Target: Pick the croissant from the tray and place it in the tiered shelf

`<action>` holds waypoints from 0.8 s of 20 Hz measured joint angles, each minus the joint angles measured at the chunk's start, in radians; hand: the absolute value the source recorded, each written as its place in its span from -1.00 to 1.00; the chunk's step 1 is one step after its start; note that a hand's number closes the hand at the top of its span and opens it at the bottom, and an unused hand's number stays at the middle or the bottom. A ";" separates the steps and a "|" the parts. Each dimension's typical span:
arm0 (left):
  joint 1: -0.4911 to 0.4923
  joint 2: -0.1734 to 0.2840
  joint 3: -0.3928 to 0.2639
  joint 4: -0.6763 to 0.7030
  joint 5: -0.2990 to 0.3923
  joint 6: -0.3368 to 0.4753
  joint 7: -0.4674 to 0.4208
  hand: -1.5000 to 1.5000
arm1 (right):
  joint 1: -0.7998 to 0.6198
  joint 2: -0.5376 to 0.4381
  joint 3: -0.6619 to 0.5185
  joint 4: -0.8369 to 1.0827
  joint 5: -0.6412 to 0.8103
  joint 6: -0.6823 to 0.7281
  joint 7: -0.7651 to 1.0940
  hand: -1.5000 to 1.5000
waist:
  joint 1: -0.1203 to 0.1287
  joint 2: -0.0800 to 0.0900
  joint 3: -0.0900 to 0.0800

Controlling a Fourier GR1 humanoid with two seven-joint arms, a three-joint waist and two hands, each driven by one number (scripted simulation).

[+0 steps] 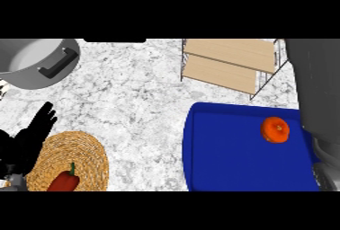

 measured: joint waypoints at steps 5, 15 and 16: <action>-0.004 -0.001 0.009 0.006 -0.004 -0.006 -0.004 0.00 | 0.023 -0.006 -0.033 0.095 0.022 -0.107 -0.009 -1.00 | 0.001 0.000 0.000; 0.002 -0.013 0.025 -0.009 -0.016 -0.009 0.007 0.00 | 0.023 -0.040 -0.050 0.235 0.011 -0.191 -0.122 -1.00 | 0.000 -0.001 0.000; 0.001 -0.021 0.018 -0.022 -0.021 -0.002 0.020 0.00 | 0.022 -0.039 -0.055 0.234 0.003 -0.200 -0.129 -1.00 | -0.001 -0.001 0.000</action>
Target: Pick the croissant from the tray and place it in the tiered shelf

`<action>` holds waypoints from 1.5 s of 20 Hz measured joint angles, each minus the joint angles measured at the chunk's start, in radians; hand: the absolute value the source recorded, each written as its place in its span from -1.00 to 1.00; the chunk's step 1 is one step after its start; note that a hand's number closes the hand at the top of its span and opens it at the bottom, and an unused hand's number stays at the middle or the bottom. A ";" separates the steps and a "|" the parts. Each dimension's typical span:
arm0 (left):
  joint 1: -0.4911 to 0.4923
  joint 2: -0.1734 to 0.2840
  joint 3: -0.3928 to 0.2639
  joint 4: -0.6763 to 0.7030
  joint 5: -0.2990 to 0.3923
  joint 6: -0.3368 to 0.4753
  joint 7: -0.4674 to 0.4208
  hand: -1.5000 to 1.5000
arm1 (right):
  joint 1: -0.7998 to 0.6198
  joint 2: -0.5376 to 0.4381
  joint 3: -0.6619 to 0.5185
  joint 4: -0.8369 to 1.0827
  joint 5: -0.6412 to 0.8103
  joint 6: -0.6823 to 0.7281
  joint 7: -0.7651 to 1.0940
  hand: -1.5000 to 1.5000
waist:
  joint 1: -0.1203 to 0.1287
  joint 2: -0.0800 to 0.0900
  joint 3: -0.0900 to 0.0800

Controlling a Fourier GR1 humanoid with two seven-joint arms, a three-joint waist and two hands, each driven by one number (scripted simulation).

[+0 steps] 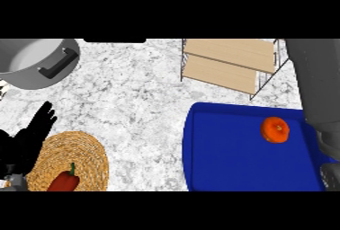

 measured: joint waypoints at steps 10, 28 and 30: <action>0.001 -0.017 0.002 0.002 -0.018 0.009 0.003 0.00 | 0.004 0.031 -0.131 -0.068 -0.181 -0.050 -0.005 -1.00 | -0.010 -0.003 0.000; 0.037 -0.005 0.048 0.009 -0.007 -0.013 -0.018 0.00 | 0.144 -0.270 -0.443 -0.626 -0.578 0.288 0.267 -1.00 | -0.049 -0.016 0.000; 0.044 -0.006 0.051 0.016 -0.010 -0.011 -0.030 0.00 | 0.186 -0.331 -0.511 -0.663 -0.651 0.363 0.283 -1.00 | -0.058 -0.017 0.001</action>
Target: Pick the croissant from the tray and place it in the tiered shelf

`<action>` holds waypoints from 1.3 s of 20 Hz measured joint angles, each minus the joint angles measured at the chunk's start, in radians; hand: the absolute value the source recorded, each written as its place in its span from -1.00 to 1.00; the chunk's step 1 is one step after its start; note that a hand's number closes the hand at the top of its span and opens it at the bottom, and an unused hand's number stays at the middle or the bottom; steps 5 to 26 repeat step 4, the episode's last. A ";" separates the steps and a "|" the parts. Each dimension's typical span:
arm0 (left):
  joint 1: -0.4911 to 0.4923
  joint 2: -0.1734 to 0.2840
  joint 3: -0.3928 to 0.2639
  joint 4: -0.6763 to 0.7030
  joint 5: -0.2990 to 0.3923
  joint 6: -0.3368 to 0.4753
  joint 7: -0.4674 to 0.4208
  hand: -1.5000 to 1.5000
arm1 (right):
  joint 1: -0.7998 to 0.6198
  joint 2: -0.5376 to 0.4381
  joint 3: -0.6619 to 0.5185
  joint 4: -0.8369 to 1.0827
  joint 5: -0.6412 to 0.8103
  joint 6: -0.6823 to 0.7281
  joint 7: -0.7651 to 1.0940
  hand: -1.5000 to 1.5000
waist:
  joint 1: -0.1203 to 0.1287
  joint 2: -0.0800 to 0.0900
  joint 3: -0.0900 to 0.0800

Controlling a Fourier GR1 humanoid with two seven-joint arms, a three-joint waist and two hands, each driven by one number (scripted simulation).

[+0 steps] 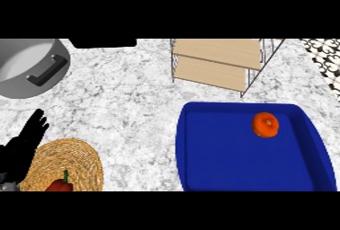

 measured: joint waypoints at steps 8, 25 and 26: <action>0.004 -0.005 -0.003 -0.016 -0.004 0.008 0.019 0.00 | 0.074 -0.121 -0.152 -0.039 -0.163 0.120 0.006 -1.00 | -0.009 -0.002 0.001; 0.004 -0.005 -0.003 -0.016 -0.004 0.008 0.019 0.00 | 0.074 -0.121 -0.152 -0.039 -0.163 0.120 0.006 -1.00 | -0.009 -0.002 0.001; 0.004 -0.005 -0.003 -0.016 -0.004 0.008 0.019 0.00 | 0.074 -0.121 -0.152 -0.039 -0.163 0.120 0.006 -1.00 | -0.009 -0.002 0.001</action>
